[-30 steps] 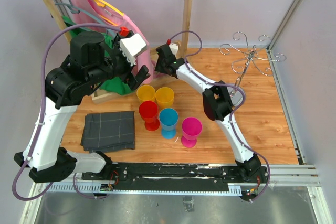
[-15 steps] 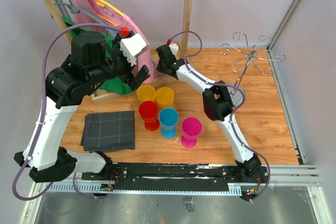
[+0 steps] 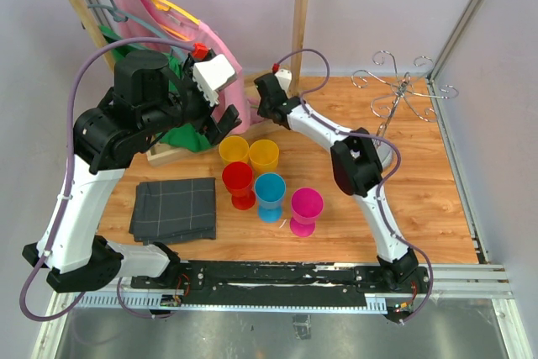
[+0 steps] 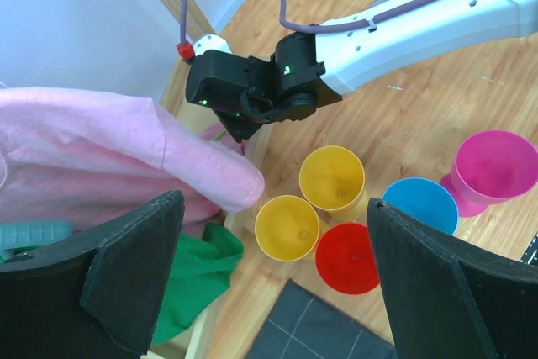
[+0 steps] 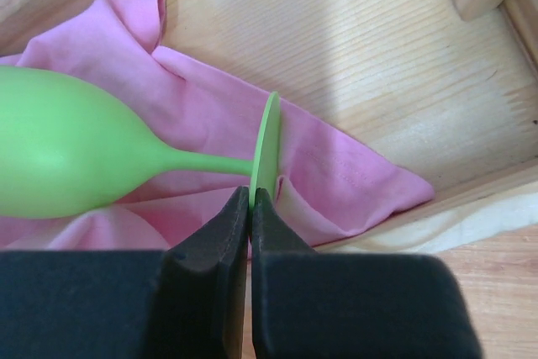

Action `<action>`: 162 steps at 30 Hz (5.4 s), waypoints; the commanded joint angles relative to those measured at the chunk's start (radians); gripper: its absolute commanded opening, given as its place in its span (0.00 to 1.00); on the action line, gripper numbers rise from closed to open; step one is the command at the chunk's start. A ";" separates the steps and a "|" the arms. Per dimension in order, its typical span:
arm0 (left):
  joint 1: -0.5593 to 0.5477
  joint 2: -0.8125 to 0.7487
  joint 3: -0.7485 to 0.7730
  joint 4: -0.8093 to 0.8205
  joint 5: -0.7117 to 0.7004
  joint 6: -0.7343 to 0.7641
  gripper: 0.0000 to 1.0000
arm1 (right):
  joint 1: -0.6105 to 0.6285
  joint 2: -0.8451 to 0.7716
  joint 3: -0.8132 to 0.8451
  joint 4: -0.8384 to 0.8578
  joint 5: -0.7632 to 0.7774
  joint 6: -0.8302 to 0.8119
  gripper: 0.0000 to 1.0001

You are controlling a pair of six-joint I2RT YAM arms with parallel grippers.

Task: Take the wine glass off the wine glass rack
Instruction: Pick up the wine glass at the center of the board, then place the wine glass at the center of the board.

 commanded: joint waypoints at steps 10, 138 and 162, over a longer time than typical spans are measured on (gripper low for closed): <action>0.004 -0.008 -0.001 0.023 0.031 -0.003 0.95 | 0.010 -0.165 -0.089 0.121 0.101 -0.085 0.01; -0.001 0.008 -0.335 0.702 0.517 -0.409 0.00 | 0.181 -1.423 -0.787 0.135 0.039 -0.473 0.23; -0.003 0.058 -0.125 0.126 0.321 -0.096 0.00 | 0.180 -1.598 -0.719 -0.034 0.356 -0.648 0.98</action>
